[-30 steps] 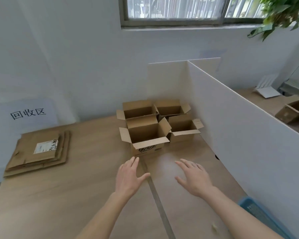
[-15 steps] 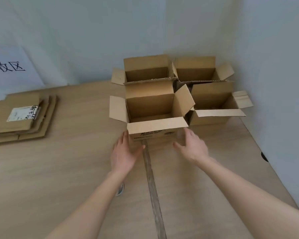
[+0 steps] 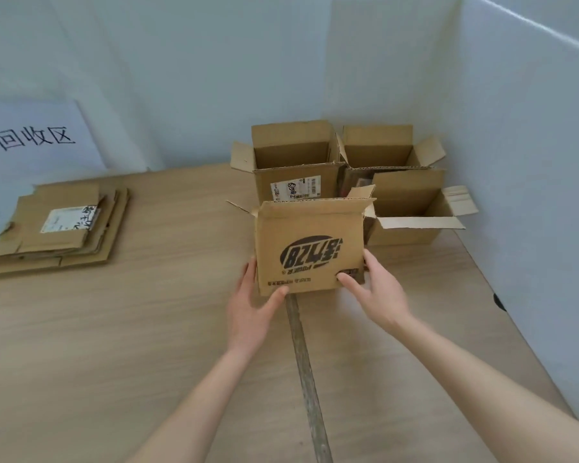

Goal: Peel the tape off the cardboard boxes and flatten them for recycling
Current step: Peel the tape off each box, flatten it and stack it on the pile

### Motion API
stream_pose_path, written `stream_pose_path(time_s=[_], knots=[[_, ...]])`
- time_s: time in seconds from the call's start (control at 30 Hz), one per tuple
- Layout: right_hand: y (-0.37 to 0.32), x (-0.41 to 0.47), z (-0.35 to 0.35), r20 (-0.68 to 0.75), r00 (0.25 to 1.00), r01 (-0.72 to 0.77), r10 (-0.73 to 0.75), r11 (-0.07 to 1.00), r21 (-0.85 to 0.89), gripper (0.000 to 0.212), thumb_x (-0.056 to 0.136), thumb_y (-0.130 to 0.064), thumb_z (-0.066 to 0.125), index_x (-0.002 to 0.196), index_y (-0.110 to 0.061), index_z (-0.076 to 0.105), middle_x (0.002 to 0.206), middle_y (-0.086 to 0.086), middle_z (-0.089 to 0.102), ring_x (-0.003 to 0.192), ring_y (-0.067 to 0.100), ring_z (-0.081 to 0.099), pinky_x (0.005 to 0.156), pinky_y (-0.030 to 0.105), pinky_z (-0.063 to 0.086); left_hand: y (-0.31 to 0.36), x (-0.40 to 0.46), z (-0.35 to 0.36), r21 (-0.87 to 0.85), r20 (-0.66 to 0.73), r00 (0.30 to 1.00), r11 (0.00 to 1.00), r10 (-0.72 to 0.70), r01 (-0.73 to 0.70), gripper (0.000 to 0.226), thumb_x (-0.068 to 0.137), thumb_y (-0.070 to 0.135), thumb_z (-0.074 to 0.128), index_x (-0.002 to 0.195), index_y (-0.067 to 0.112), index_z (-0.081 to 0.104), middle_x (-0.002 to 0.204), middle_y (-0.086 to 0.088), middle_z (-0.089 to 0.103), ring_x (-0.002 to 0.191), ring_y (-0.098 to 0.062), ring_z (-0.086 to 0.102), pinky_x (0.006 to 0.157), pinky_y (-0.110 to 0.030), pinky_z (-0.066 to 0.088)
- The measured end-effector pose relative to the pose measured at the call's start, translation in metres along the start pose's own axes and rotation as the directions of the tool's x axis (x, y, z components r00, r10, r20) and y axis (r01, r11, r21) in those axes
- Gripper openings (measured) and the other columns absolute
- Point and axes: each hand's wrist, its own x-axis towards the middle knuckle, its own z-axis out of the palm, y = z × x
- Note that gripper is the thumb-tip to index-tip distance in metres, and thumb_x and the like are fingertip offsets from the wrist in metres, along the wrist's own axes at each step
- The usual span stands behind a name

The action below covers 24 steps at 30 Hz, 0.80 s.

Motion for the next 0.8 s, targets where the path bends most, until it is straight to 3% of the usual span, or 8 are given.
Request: stream_pose_path(time_s=[0.13, 0.2, 0.3, 0.47, 0.53, 0.6, 0.7, 0.8], knots=[[-0.034, -0.044, -0.028, -0.010, 1.000, 0.001, -0.001, 1.000, 0.028, 0.065, 0.094, -0.043, 0.067, 0.150, -0.025, 0.040, 0.138, -0.008, 0.061, 0.126, 0.016, 0.057, 0.105, 0.043, 0.051, 0.026, -0.036, -0.034, -0.096, 0.079, 0.996, 0.995, 0.037, -0.029, 0.083, 0.072, 0.084, 0.064, 0.144, 0.069, 0.025, 0.165, 0.018, 0.023, 0.153, -0.006, 0.018, 0.122, -0.056, 0.025], [-0.055, -0.068, -0.044, -0.013, 1.000, -0.008, 0.008, 0.999, 0.036, 0.066, 0.093, -0.040, 0.069, 0.150, -0.022, 0.041, 0.135, -0.007, 0.062, 0.123, 0.016, 0.059, 0.105, 0.041, 0.051, 0.044, -0.053, -0.053, -0.169, 0.122, 0.986, 0.982, 0.111, -0.090, 0.087, 0.073, 0.083, 0.066, 0.147, 0.066, 0.023, 0.161, 0.019, 0.032, 0.152, -0.011, 0.024, 0.119, -0.059, 0.029], [-0.087, -0.105, -0.066, -0.017, 1.000, 0.007, -0.007, 1.000, 0.001, 0.060, 0.092, -0.043, 0.069, 0.144, -0.022, 0.047, 0.129, -0.008, 0.065, 0.116, 0.016, 0.063, 0.100, 0.039, 0.053, 0.081, -0.073, -0.082, -0.274, 0.133, 0.972, 0.949, 0.195, -0.153, 0.088, 0.073, 0.081, 0.068, 0.149, 0.059, 0.027, 0.147, 0.021, 0.048, 0.134, -0.004, 0.048, 0.109, -0.049, 0.045], [-0.140, -0.160, -0.103, -0.049, 0.998, 0.046, -0.049, 0.997, -0.060, 0.068, 0.088, -0.059, 0.063, 0.146, -0.027, 0.045, 0.126, -0.013, 0.064, 0.114, 0.012, 0.062, 0.098, 0.037, 0.052, 0.134, -0.100, -0.135, -0.332, 0.104, 0.965, 0.923, 0.240, -0.194, 0.082, 0.072, 0.071, 0.076, 0.143, 0.053, 0.040, 0.124, 0.019, 0.064, 0.110, -0.011, 0.067, 0.090, -0.030, 0.057], [-0.162, -0.176, -0.118, -0.064, 0.996, 0.053, -0.061, 0.990, -0.128, 0.075, 0.088, -0.065, 0.060, 0.151, -0.031, 0.039, 0.132, -0.013, 0.061, 0.121, 0.012, 0.059, 0.099, 0.041, 0.052, 0.153, -0.108, -0.159, -0.365, 0.059, 0.972, 0.911, 0.229, -0.193, 0.069, 0.075, 0.065, 0.076, 0.136, 0.058, 0.046, 0.119, 0.026, 0.066, 0.103, -0.005, 0.069, 0.084, -0.027, 0.059], [-0.186, -0.192, -0.130, -0.148, 0.985, 0.054, -0.089, 0.973, -0.226, 0.079, 0.090, -0.063, 0.061, 0.156, -0.030, 0.032, 0.147, -0.010, 0.052, 0.132, 0.016, 0.051, 0.104, 0.044, 0.049, 0.173, -0.116, -0.184, -0.380, 0.014, 0.980, 0.908, 0.197, -0.177, 0.061, 0.075, 0.065, 0.074, 0.130, 0.064, 0.048, 0.117, 0.031, 0.065, 0.104, 0.001, 0.067, 0.088, -0.027, 0.057], [-0.223, -0.222, -0.137, -0.170, 0.941, 0.179, -0.294, 0.854, -0.488, 0.079, 0.090, -0.063, 0.061, 0.156, -0.034, 0.028, 0.159, -0.014, 0.037, 0.141, 0.014, 0.043, 0.107, 0.040, 0.045, 0.198, -0.129, -0.219, -0.411, -0.027, 0.994, 0.905, 0.103, -0.106, 0.063, 0.069, 0.074, 0.072, 0.127, 0.068, 0.047, 0.122, 0.025, 0.064, 0.112, -0.005, 0.064, 0.099, -0.038, 0.054], [-0.257, -0.248, -0.129, -0.015, 0.847, 0.371, -0.531, 0.611, -0.700, 0.090, 0.087, -0.062, 0.064, 0.159, -0.036, 0.015, 0.167, -0.014, 0.017, 0.151, 0.013, 0.027, 0.122, 0.035, 0.021, 0.222, -0.144, -0.242, -0.459, -0.046, 0.999, 0.888, 0.013, -0.033, 0.063, 0.069, 0.076, 0.072, 0.127, 0.064, 0.049, 0.129, 0.013, 0.063, 0.116, -0.017, 0.063, 0.101, -0.048, 0.054]])
